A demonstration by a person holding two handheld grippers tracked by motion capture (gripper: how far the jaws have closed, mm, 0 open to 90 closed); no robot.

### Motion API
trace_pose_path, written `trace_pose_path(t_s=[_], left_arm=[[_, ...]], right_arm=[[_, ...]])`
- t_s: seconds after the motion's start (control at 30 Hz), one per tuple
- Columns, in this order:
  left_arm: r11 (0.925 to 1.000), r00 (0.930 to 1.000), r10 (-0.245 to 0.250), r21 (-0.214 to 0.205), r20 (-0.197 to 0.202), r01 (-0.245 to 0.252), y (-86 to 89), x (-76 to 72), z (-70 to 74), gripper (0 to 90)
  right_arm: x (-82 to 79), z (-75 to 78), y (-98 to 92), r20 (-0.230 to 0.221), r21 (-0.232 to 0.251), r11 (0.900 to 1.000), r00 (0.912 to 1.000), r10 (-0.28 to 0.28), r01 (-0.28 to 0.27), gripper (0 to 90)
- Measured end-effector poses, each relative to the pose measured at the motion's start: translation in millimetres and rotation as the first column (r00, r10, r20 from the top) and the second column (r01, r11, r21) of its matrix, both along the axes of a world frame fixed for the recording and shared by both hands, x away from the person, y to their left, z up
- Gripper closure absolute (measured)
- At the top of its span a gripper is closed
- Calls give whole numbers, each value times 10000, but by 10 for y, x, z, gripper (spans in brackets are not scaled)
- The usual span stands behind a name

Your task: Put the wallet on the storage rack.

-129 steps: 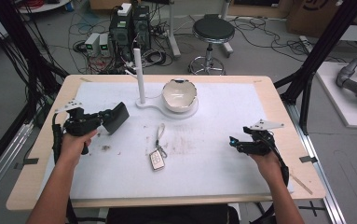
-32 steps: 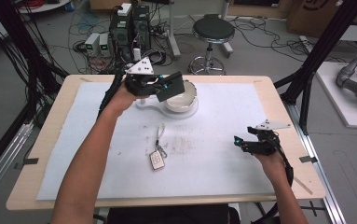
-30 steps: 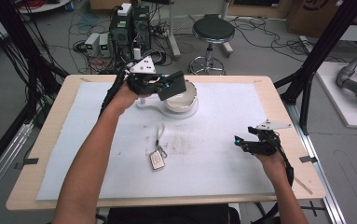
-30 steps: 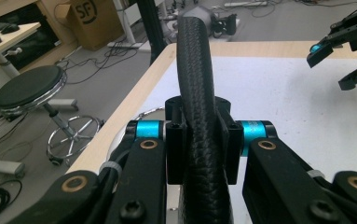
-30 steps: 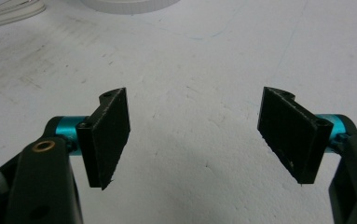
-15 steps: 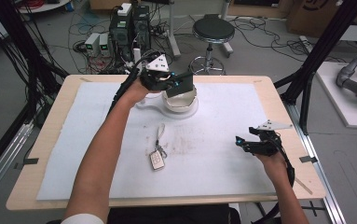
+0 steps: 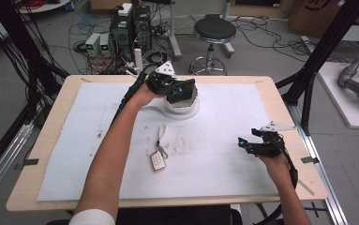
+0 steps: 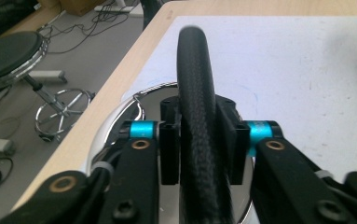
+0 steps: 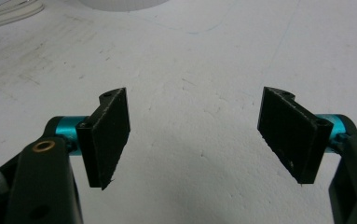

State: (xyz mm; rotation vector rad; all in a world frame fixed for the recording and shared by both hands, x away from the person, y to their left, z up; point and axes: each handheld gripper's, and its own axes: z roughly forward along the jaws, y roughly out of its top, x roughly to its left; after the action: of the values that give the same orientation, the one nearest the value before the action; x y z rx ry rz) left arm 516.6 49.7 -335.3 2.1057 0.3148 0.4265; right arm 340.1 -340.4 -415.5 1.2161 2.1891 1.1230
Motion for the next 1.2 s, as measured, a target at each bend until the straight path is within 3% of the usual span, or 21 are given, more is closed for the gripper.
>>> trace_pose_path(t_s=[0.1,0.33,0.5,0.53,0.57,0.6,0.67,0.7,0.8,0.97,1.07,1.13,1.2], left_arm=[[9997,9997,198,-107,-143,-199,-14,-15,-22,604],[9972,9962,715,-166,-500,-724,82,-62,-118,518],[9956,9930,925,-51,-731,-931,146,-117,-249,511],[9958,9937,916,76,-649,-913,146,-124,-267,566],[9960,9945,889,139,-557,-883,143,-128,-274,566],[9974,9976,673,250,-145,-669,128,-145,-276,730],[9983,9986,524,255,-26,-523,120,-146,-275,760],[9984,9991,278,474,323,-293,105,-148,-261,766],[9991,9970,148,378,753,-177,107,-128,-231,770],[9999,9959,-106,-6,893,107,149,-73,-197,772],[9998,9981,-145,139,601,137,177,-25,-230,756],[9974,9976,691,-186,31,-690,212,20,-263,640],[9915,9914,1238,-348,-432,-1253,227,27,-271,495]], right_arm=[[-4,-2,-8,-11,13,10000,10000,-13,13,255],[-11,5,-1,21,11,10000,10000,-37,37,256],[-8,4,14,-2,-21,10000,10000,13,-13,256],[-4,3,24,31,-70,10000,10000,31,-31,256],[-4,3,24,31,-70,10000,10000,31,-31,256],[-2,0,34,6,-60,10000,10000,56,-56,255],[-1,0,34,-10,-75,10000,10000,58,-58,256],[2,-4,34,-14,-76,10000,10000,36,-36,256],[0,-7,28,-51,-69,10000,10000,32,-33,255],[-1,-11,19,-85,-63,10000,10000,42,-42,256],[3,-17,17,-105,-61,10000,9999,30,-30,255],[4,-19,14,-110,-71,10000,9999,20,-21,256],[5,-24,10,-110,-57,10000,9999,28,-29,256]])
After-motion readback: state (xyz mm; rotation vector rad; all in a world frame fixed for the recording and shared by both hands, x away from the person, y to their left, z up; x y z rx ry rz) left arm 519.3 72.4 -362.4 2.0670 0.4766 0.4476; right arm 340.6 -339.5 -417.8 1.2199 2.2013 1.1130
